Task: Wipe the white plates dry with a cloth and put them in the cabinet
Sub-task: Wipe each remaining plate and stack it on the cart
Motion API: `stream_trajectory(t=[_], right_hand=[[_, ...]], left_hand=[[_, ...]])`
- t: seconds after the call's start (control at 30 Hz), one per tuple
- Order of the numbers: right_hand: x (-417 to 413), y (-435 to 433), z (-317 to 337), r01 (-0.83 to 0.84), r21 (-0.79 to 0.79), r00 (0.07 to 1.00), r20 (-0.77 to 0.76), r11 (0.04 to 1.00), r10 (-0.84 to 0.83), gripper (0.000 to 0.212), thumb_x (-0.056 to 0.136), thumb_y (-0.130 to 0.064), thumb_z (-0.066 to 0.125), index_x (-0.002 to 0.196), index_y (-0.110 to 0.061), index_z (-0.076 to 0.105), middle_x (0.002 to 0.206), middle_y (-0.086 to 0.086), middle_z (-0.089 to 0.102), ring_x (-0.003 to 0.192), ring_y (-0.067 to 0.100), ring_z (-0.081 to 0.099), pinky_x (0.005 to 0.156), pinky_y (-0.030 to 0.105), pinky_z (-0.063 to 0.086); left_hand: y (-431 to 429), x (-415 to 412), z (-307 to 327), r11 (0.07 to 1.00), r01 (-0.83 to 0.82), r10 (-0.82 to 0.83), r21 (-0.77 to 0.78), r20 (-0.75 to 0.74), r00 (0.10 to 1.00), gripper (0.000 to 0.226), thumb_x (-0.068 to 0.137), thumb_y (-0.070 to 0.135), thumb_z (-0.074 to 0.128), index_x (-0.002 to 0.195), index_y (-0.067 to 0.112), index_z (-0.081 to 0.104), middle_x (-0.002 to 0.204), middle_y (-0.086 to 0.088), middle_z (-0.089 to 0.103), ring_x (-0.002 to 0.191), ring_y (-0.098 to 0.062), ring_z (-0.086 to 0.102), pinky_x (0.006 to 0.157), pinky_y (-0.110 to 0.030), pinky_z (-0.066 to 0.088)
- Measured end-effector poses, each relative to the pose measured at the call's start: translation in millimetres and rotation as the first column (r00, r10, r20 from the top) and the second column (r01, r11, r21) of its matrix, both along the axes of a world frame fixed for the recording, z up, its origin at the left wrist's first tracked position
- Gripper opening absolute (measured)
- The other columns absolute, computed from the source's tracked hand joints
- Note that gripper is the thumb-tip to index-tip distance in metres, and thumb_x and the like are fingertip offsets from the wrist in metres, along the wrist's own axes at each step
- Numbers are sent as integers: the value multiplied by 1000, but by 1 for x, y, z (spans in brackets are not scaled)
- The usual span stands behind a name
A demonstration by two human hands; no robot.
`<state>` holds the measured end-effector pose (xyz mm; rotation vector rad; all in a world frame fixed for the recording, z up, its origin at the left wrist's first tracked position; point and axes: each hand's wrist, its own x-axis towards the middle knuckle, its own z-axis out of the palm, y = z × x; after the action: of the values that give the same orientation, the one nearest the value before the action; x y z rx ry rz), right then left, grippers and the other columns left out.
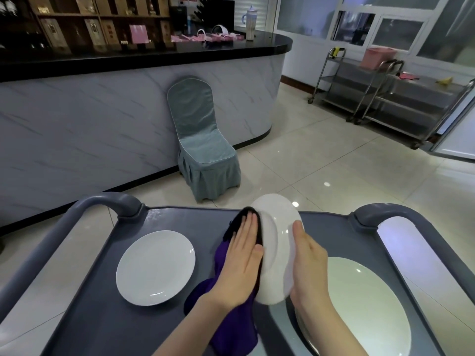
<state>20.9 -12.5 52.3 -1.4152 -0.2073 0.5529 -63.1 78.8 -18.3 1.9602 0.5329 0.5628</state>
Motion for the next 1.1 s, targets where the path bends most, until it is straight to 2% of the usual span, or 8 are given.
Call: stream_trajectory(t=[0.13, 0.43, 0.6, 0.7, 0.8, 0.93, 1.03, 1.1], right_hand=[[13, 2, 8, 74, 8, 996, 45, 997, -74, 55, 99, -38, 57, 47, -26, 41, 49, -11, 41, 45, 6, 39, 46, 19, 34], [-7, -12, -11, -4, -9, 1000, -14, 1000, 3, 47, 99, -38, 55, 57, -21, 68, 59, -2, 66, 52, 10, 60, 49, 18, 48], [9, -12, 0, 57, -93, 976, 215, 994, -36, 59, 100, -36, 56, 44, -28, 35, 47, -15, 32, 46, 4, 28, 44, 13, 26], [22, -12, -1, 25, -202, 895, 440, 979, 68, 54, 98, -33, 58, 51, -26, 32, 50, -10, 29, 49, 6, 25, 44, 16, 24], [25, -12, -9, -59, -322, 764, 594, 945, 251, 33, 94, -27, 63, 63, -18, 58, 56, 3, 51, 53, 8, 38, 49, 18, 34], [5, -6, -22, -168, -466, 358, 792, 869, 494, 23, 94, -28, 60, 108, -16, 75, 72, -5, 69, 62, 10, 58, 59, 27, 48], [-16, 6, -36, -186, -545, 8, 831, 818, 556, 36, 88, -22, 70, 124, -15, 71, 109, -2, 76, 92, 17, 73, 70, 28, 60], [-28, 16, -46, -224, -590, -102, 806, 775, 584, 41, 85, -18, 77, 125, -13, 69, 121, -1, 73, 104, 18, 72, 72, 33, 62]], left_hand=[[-24, -7, -18, 998, 31, -30, 59, -24, 999, 59, 99, 37, 21, 143, 62, -9, 152, 45, -10, 146, 10, -6, 125, -44, 7], [-11, 7, -7, 998, 66, -66, -4, 25, 997, 57, 98, 46, 21, 139, 70, -10, 155, 42, -7, 147, 8, -4, 122, -32, 3], [-8, -1, -27, 990, 106, -113, -97, -75, 991, 57, 101, 40, 28, 152, 43, 3, 158, 34, 0, 146, 11, 0, 124, -25, 4], [1, -19, -34, 990, 107, -127, -96, -239, 963, 45, 106, 32, 37, 151, 33, 34, 154, 26, 30, 142, 11, 22, 119, -15, 16], [12, -32, -17, 981, -79, 37, -176, -227, 973, 29, 104, 25, 48, 129, 26, 63, 116, 13, 72, 110, 8, 61, 105, -24, 45], [37, -46, 20, 679, -232, 305, -696, -20, 952, 24, 103, 30, 47, 122, 24, 61, 102, -1, 76, 96, -19, 73, 76, -36, 60], [49, -63, 31, 570, -254, 382, -781, -22, 924, 21, 98, 32, 58, 117, 25, 64, 96, -5, 76, 85, -24, 75, 66, -38, 60], [53, -75, 27, 559, -343, 447, -754, -74, 891, 22, 92, 19, 67, 114, 21, 65, 93, -8, 76, 77, -24, 75, 59, -34, 59]])
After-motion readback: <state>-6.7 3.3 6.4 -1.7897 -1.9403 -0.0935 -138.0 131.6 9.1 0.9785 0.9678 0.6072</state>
